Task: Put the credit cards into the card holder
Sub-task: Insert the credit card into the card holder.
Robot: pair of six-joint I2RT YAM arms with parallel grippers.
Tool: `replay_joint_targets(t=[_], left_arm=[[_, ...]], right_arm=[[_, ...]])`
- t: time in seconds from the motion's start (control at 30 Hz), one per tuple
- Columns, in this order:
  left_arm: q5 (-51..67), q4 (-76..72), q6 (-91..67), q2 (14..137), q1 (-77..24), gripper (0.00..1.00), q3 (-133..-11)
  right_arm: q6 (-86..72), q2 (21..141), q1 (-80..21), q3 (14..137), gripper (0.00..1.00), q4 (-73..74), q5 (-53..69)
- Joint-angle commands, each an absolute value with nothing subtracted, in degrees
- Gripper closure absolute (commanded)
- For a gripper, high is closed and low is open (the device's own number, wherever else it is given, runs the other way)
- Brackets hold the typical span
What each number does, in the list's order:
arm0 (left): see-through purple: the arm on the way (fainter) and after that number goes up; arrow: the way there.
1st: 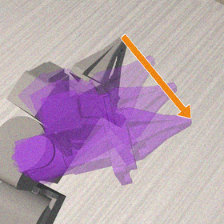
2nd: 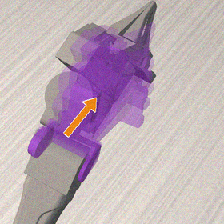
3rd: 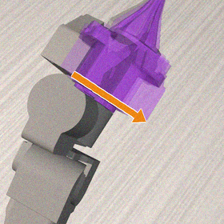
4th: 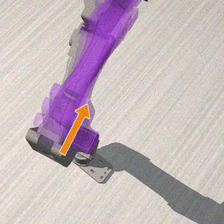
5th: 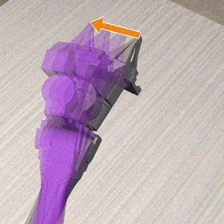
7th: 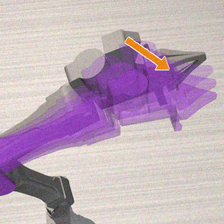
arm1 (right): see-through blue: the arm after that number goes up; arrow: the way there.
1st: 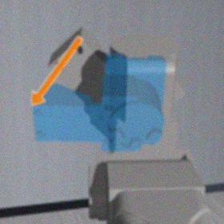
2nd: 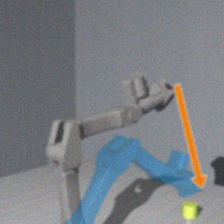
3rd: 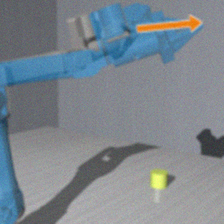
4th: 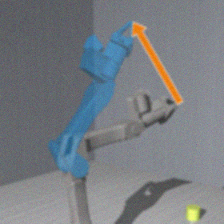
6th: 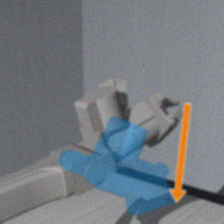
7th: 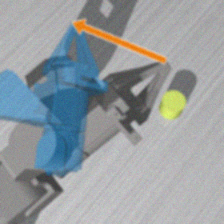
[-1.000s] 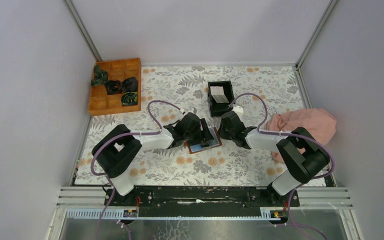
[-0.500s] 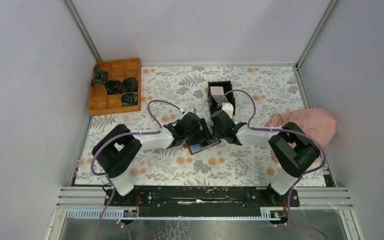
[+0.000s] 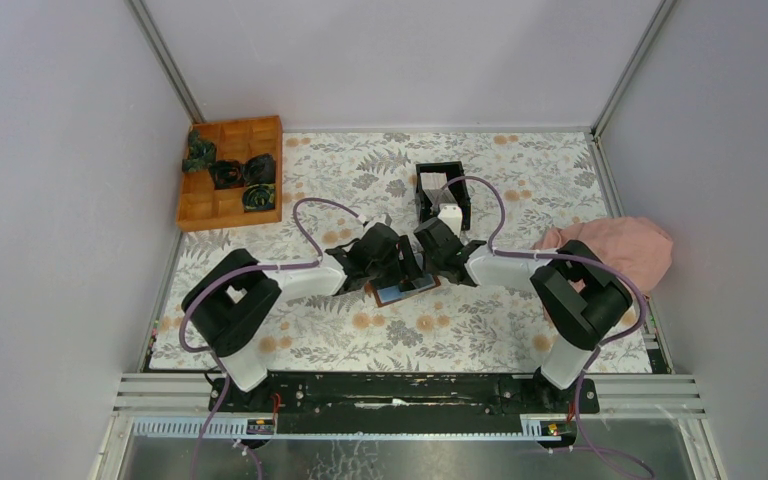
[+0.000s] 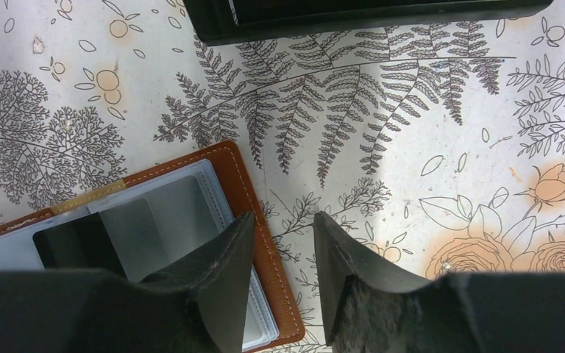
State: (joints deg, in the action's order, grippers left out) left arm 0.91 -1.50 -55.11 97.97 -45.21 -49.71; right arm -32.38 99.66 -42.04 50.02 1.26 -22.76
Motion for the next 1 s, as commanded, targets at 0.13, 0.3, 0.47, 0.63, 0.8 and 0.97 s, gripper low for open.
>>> replay_joint_targets(t=[0.13, 0.3, 0.47, 0.63, 0.8, 0.97], left_arm=[[-3.3, 8.6, -52.3, 94.7, -45.1, 0.21, -50.0], [-3.5, 8.7, -52.5, 94.2, -45.1, 0.21, -49.3], [-5.4, 9.6, -52.9, 93.6, -45.1, 0.25, -49.2], [-9.9, 11.7, -52.2, 91.6, -45.1, 0.49, -49.0], [-11.9, 12.4, -50.5, 91.8, -45.1, 0.68, -49.3], [-11.4, 12.0, -48.6, 93.6, -45.4, 0.86, -49.9]], right_arm=[[-33.2, 109.9, -42.8, 46.9, 0.57, 12.6, -19.7], [-33.3, 110.2, -42.7, 46.7, 0.57, 11.8, -19.1], [-33.2, 109.6, -42.7, 46.4, 0.57, 11.6, -19.2], [-33.2, 109.3, -42.7, 46.2, 0.57, 11.4, -19.0], [-33.0, 109.4, -42.7, 46.4, 0.57, 11.4, -18.8], [-32.9, 109.5, -42.7, 46.6, 0.57, 11.3, -18.7]])
